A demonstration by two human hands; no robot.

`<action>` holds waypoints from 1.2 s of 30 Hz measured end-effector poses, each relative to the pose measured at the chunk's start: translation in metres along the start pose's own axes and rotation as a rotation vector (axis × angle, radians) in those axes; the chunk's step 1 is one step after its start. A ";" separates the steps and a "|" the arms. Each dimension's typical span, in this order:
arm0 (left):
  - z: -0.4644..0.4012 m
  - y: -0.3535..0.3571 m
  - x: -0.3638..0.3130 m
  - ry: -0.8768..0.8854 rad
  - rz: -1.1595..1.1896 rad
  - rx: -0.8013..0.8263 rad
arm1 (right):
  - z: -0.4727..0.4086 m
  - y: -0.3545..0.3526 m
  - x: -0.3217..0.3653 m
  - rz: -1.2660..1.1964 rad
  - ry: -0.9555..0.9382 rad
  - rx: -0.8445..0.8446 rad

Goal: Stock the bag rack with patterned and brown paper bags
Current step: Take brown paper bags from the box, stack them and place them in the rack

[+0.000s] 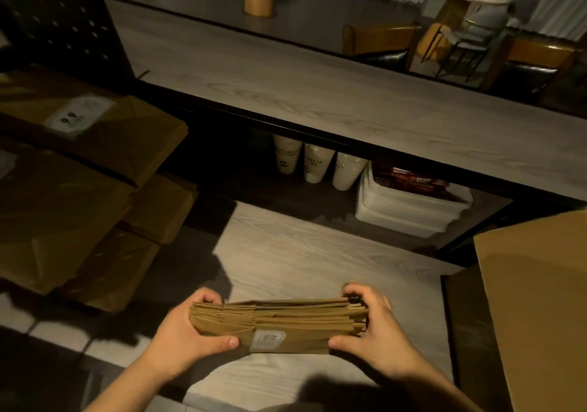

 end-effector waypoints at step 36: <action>0.014 0.031 -0.016 0.064 -0.003 -0.086 | -0.013 -0.003 0.110 0.802 -0.397 0.098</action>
Point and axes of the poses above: each hand's wrist, its own z-axis away from the middle knuckle, its own y-axis out of the palm, x = y × z, the point moved 8 cm from there along -z, towards the middle knuckle, and after that the axes turned 12 degrees about z, right-handed, at the moved point
